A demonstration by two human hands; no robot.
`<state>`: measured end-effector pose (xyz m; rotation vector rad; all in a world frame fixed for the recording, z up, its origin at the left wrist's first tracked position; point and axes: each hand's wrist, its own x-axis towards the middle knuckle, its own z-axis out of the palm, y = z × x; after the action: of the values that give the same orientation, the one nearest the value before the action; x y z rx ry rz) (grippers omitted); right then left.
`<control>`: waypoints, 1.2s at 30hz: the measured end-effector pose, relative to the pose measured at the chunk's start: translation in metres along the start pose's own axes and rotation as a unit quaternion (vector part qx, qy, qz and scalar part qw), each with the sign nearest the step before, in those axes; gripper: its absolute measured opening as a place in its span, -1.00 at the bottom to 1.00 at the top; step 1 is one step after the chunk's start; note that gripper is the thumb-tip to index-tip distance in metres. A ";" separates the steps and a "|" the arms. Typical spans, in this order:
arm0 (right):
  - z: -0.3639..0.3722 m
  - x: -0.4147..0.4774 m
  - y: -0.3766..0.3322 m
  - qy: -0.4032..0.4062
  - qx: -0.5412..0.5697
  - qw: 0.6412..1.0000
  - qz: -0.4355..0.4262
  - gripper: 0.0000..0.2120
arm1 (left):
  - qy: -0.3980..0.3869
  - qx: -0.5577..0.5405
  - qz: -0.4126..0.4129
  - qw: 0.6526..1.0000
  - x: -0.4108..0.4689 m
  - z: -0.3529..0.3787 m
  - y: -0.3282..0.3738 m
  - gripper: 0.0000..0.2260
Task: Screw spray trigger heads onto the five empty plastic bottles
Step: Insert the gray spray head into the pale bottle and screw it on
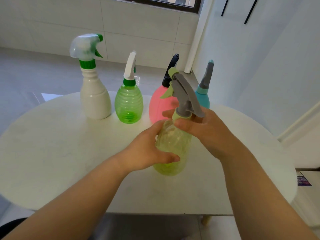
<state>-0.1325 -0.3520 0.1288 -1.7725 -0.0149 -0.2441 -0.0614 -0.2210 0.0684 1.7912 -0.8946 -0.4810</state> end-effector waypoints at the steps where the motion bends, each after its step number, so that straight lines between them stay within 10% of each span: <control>1: 0.002 0.001 0.000 0.000 -0.004 1.000 0.000 -0.72 | 0.005 0.000 -0.001 1.000 0.000 0.000 0.000 -0.30; 7: 0.023 -0.003 0.010 0.181 -0.015 0.983 -0.020 -0.85 | 0.033 -0.005 0.016 0.999 0.001 0.004 -0.003 -0.35; 15: 0.004 -0.004 0.004 0.152 0.095 0.984 0.003 -0.86 | -0.052 -0.021 0.037 0.998 -0.013 -0.007 0.000 -0.13; 21: -0.003 -0.017 -0.003 -0.069 0.100 0.993 -0.002 -0.91 | -0.159 0.017 -0.002 0.987 -0.024 -0.004 0.006 -0.20; 31: 0.032 -0.008 0.006 0.315 0.047 0.948 -0.011 -0.72 | 0.021 0.050 0.016 0.998 -0.025 0.017 -0.006 -0.39; 36: 0.021 -0.011 0.003 0.228 0.019 0.973 0.022 -0.85 | -0.026 0.025 -0.001 0.999 -0.026 0.011 -0.003 -0.37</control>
<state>-0.1392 -0.3309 0.1200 -1.6412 0.3475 -0.6086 -0.0847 -0.2077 0.0593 1.8320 -0.9483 -0.5121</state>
